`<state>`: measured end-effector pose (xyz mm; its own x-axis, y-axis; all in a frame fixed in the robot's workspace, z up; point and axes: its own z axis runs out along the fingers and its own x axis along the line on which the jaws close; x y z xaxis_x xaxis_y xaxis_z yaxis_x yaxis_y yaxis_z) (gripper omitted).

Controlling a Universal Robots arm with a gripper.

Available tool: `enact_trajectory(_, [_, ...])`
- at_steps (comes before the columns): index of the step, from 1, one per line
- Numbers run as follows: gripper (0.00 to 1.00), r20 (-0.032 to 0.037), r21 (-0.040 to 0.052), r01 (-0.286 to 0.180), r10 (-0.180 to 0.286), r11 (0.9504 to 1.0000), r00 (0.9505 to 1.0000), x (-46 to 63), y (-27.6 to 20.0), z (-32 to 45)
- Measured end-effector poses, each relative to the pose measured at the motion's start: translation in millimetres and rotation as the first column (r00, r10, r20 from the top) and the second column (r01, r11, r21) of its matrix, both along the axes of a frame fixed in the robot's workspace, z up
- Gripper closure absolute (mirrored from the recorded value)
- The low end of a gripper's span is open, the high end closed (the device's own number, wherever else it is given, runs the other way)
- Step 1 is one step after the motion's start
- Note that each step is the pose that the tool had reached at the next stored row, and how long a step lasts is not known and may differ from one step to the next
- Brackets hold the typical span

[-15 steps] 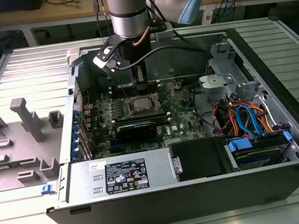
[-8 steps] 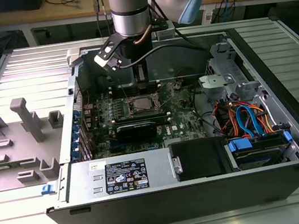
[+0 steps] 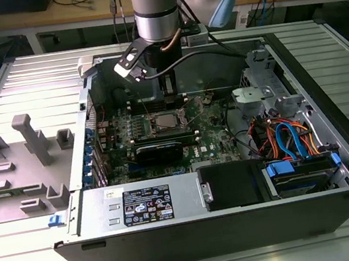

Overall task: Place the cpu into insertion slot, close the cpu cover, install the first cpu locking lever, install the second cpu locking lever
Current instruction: 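Close the cpu cover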

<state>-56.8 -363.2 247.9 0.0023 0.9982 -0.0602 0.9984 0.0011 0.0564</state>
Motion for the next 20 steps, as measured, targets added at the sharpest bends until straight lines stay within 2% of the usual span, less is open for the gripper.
enact_trajectory(4, [0.89, -0.0014, 0.0001, 0.0, 0.0, 1.0, 1.0, 0.1, 0.0, 5.0])
enact_trajectory(13, [0.89, -0.0034, -0.0004, 0.0, 0.0, 1.0, 1.0, 7.2, -0.1, 5.5])
enact_trajectory(20, [0.89, -0.0035, -0.0005, 0.0, 0.0, 1.0, 1.0, 8.5, 0.0, 6.6])
